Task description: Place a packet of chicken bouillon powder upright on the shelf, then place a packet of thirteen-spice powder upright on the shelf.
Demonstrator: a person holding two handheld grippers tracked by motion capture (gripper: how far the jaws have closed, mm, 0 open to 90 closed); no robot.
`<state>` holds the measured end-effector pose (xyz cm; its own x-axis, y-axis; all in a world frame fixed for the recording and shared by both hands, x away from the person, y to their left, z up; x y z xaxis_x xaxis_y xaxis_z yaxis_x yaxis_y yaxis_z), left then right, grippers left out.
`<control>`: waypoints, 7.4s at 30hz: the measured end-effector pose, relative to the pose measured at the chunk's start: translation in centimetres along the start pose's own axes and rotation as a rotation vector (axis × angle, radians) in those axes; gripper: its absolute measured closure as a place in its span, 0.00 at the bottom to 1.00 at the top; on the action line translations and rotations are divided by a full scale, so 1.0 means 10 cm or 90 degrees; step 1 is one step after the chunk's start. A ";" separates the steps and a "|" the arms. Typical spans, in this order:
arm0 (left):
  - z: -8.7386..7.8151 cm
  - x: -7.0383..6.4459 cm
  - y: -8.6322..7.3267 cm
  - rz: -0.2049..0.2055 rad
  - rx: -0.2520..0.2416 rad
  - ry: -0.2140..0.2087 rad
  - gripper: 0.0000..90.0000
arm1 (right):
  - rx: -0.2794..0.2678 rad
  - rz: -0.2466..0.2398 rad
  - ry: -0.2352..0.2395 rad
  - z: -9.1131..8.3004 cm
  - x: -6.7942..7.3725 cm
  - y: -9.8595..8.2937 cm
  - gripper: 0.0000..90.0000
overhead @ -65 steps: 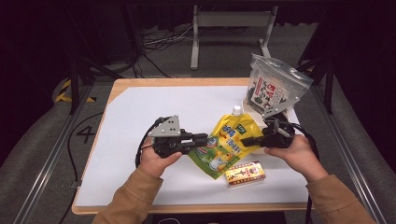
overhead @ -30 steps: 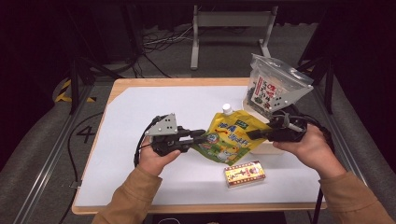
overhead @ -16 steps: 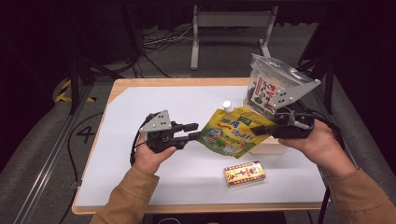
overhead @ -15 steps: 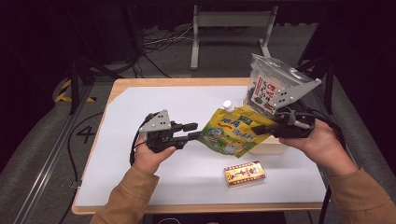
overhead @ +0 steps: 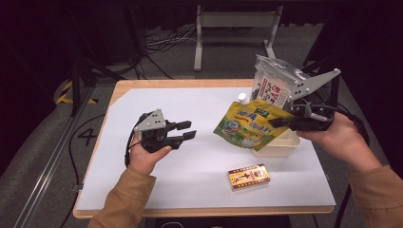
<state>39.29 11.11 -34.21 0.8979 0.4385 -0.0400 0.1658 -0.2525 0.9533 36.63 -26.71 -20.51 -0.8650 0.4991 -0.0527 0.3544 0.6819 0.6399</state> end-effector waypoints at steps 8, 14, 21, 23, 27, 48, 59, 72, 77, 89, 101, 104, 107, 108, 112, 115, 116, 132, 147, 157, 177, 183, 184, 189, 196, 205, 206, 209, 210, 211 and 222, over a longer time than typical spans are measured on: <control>-0.10 0.07 -0.03 -0.010 0.008 0.019 0.65 | 0.025 0.005 -0.030 -0.07 -0.12 -0.02 0.98; -0.17 0.12 -0.06 -0.022 0.018 0.036 0.63 | 0.036 0.010 -0.045 -0.10 -0.20 -0.02 0.98; -0.22 0.15 -0.07 -0.026 0.023 0.044 0.62 | 0.053 0.013 -0.063 -0.14 -0.29 -0.03 0.98; -0.23 0.15 -0.08 -0.026 0.024 0.045 0.62 | 0.055 0.011 -0.065 -0.14 -0.31 -0.02 0.98; -0.25 0.18 -0.08 -0.032 0.026 0.049 0.62 | 0.069 0.009 -0.077 -0.17 -0.35 -0.02 0.98; -0.26 0.21 -0.10 -0.039 0.029 0.049 0.62 | 0.131 0.002 -0.129 -0.16 -0.58 -0.07 0.98; -0.24 0.21 -0.10 -0.038 0.034 0.047 0.62 | 0.170 0.011 -0.139 -0.07 -0.65 -0.11 0.98; -0.22 0.20 -0.11 -0.039 0.040 0.044 0.61 | 0.206 0.012 -0.130 0.06 -0.71 -0.14 0.98; -0.21 0.20 -0.10 -0.036 0.046 0.040 0.61 | 0.226 0.002 -0.132 0.12 -0.72 -0.14 0.98; -0.20 0.19 -0.11 -0.035 0.048 0.038 0.61 | 0.237 0.005 -0.120 0.29 -0.76 -0.19 0.98; -0.11 0.17 -0.12 -0.034 0.071 0.028 0.60 | 0.226 0.033 -0.108 0.36 -0.83 -0.30 0.96; -0.10 0.16 -0.13 -0.035 0.074 0.027 0.60 | 0.223 0.042 -0.103 0.36 -0.84 -0.33 0.95; -0.09 0.16 -0.13 -0.033 0.077 0.023 0.60 | 0.220 0.045 -0.105 0.36 -0.84 -0.35 0.94; -0.08 0.16 -0.13 -0.036 0.080 0.022 0.60 | 0.218 0.053 -0.103 0.36 -0.85 -0.36 0.92; -0.03 0.15 -0.13 -0.032 0.086 0.018 0.59 | 0.211 0.066 -0.101 0.34 -0.86 -0.38 0.88; -0.01 0.14 -0.14 -0.033 0.092 0.014 0.58 | 0.202 0.070 -0.100 0.31 -0.86 -0.39 0.82; 0.00 0.13 -0.14 -0.036 0.094 0.015 0.57 | 0.199 0.071 -0.100 0.31 -0.86 -0.39 0.79; 0.23 -0.01 -0.16 -0.036 0.133 -0.019 0.43 | 0.072 0.048 -0.115 -0.04 -0.63 -0.26 0.56; 0.49 -0.21 -0.19 -0.030 0.149 -0.049 0.37 | -0.105 0.072 -0.078 -0.26 -0.33 -0.27 0.49; 0.69 -0.39 -0.18 -0.032 0.163 -0.066 0.32 | -0.150 0.080 -0.057 -0.23 -0.13 -0.31 0.44; 1.01 -0.72 -0.21 -0.036 0.206 -0.087 0.26 | -0.187 0.113 -0.036 -0.13 -0.02 -0.47 0.40; 1.09 -0.78 -0.24 -0.036 0.217 -0.099 0.26 | -0.198 0.121 -0.028 -0.10 0.01 -0.54 0.40; 1.10 -0.80 -0.25 -0.040 0.221 -0.099 0.26 | -0.200 0.121 -0.027 -0.10 0.01 -0.55 0.40; 1.17 -0.84 -0.28 -0.036 0.232 -0.096 0.22 | -0.198 0.130 -0.019 -0.07 0.02 -0.59 0.39; 1.31 -0.91 -0.33 -0.030 0.255 -0.108 0.15 | -0.195 0.139 -0.012 -0.02 0.04 -0.65 0.39; 1.50 -1.00 -0.41 -0.028 0.303 -0.105 0.12 | -0.189 0.146 -0.007 0.01 0.07 -0.71 0.38; 1.52 -1.00 -0.43 -0.029 0.306 -0.105 0.12 | -0.189 0.146 -0.006 0.01 0.07 -0.71 0.38; 1.57 -1.02 -0.45 -0.026 0.320 -0.108 0.13 | -0.187 0.144 -0.005 0.01 0.09 -0.71 0.38; 1.58 -1.03 -0.46 -0.022 0.324 -0.109 0.13 | -0.186 0.145 -0.004 0.02 0.09 -0.71 0.38; 1.60 -1.04 -0.47 -0.019 0.332 -0.111 0.13 | -0.185 0.145 -0.003 0.02 0.10 -0.71 0.38; 1.67 -1.11 -0.54 0.018 0.372 -0.116 0.18 | -0.171 0.144 0.010 0.09 0.12 -0.72 0.36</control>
<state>35.20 -6.80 -43.88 0.9519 0.2829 -0.1177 0.2912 -0.7152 0.6354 33.33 -30.49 -25.90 -0.7815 0.6116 0.1237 0.4330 0.3888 0.8132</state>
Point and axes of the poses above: each handheld gripper's, and its own axes: z roughly forward along the jaws, y roughly out of its top, x roughly to its left, the point moved 1 cm from there along z, roughly forward along the jaws, and after that the axes turned 2 degrees about y, right-handed, at the moved point
